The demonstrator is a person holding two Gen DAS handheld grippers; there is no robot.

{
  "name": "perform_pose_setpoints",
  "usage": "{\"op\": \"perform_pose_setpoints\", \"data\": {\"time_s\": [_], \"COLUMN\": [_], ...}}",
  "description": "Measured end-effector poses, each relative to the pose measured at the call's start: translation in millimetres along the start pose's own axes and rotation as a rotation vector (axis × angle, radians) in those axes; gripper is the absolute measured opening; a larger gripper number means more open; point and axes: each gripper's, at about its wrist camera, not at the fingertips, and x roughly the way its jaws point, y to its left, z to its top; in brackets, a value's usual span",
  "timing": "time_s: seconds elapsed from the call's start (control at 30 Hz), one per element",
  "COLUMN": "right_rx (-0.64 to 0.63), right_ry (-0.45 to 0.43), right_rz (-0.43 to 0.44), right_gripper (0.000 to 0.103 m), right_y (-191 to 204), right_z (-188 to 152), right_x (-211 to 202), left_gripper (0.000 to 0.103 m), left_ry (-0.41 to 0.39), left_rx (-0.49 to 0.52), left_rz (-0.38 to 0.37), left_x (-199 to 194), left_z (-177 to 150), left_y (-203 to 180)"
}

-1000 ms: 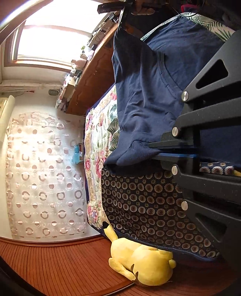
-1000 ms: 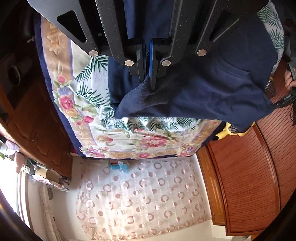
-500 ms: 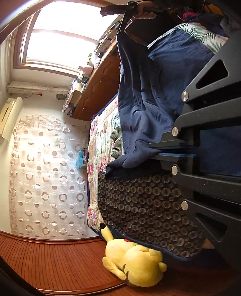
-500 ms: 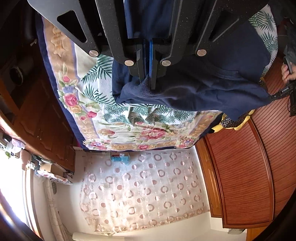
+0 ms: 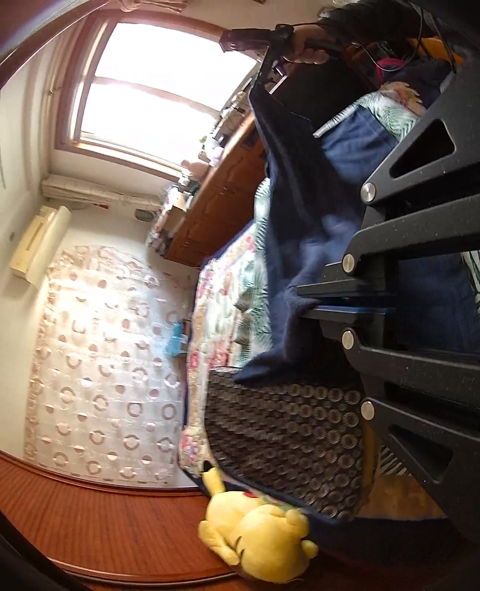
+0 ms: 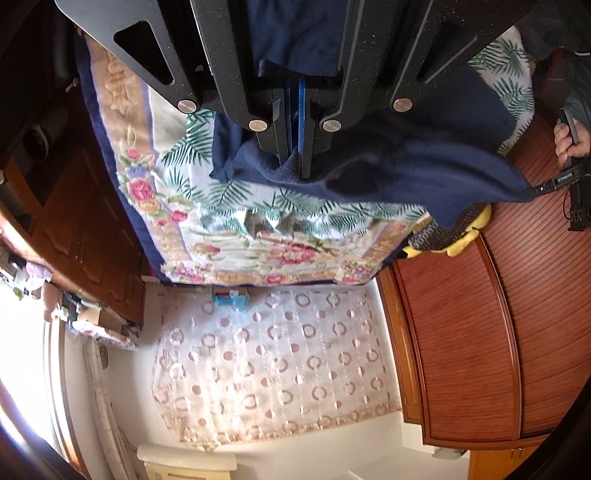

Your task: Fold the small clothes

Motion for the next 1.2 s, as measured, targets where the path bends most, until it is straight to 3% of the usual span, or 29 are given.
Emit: {"op": "perform_pose_setpoints", "data": {"time_s": [0.1, 0.2, 0.4, 0.53, 0.77, 0.93, 1.03, 1.2], "right_rx": [-0.006, -0.017, 0.042, 0.070, 0.044, 0.046, 0.065, 0.106], "right_ry": [-0.028, -0.036, 0.074, 0.124, 0.091, -0.006, -0.027, 0.108], "right_rz": [-0.002, -0.019, -0.019, -0.001, 0.102, 0.145, 0.101, -0.019], "right_gripper": [0.002, 0.002, 0.002, 0.002, 0.002, 0.002, 0.002, 0.002], "right_y": [-1.8, -5.9, -28.0, -32.0, -2.9, 5.5, -4.0, -40.9], "right_z": [-1.3, -10.0, -54.7, -69.9, -33.4, -10.6, -27.7, -90.4], "right_x": [-19.7, -29.0, -1.3, 25.9, 70.2, 72.9, 65.5, 74.7], "left_gripper": [0.004, 0.004, 0.004, 0.004, 0.004, 0.004, 0.004, 0.004], "left_ry": [-0.024, 0.006, 0.130, 0.162, 0.131, 0.110, 0.111, 0.123], "left_rx": [0.016, 0.010, -0.053, -0.077, -0.041, -0.031, -0.035, -0.050], "left_rz": [0.019, 0.059, 0.105, 0.105, 0.067, 0.052, 0.049, 0.059], "left_x": [-15.5, -14.0, 16.3, 25.5, 36.4, 35.6, 35.9, 36.6], "left_z": [3.7, -6.5, -50.2, -62.7, -42.2, -34.1, -35.3, -42.7], "left_y": [-1.2, 11.0, 46.3, 47.3, 26.0, 19.3, 20.9, 25.0]}}
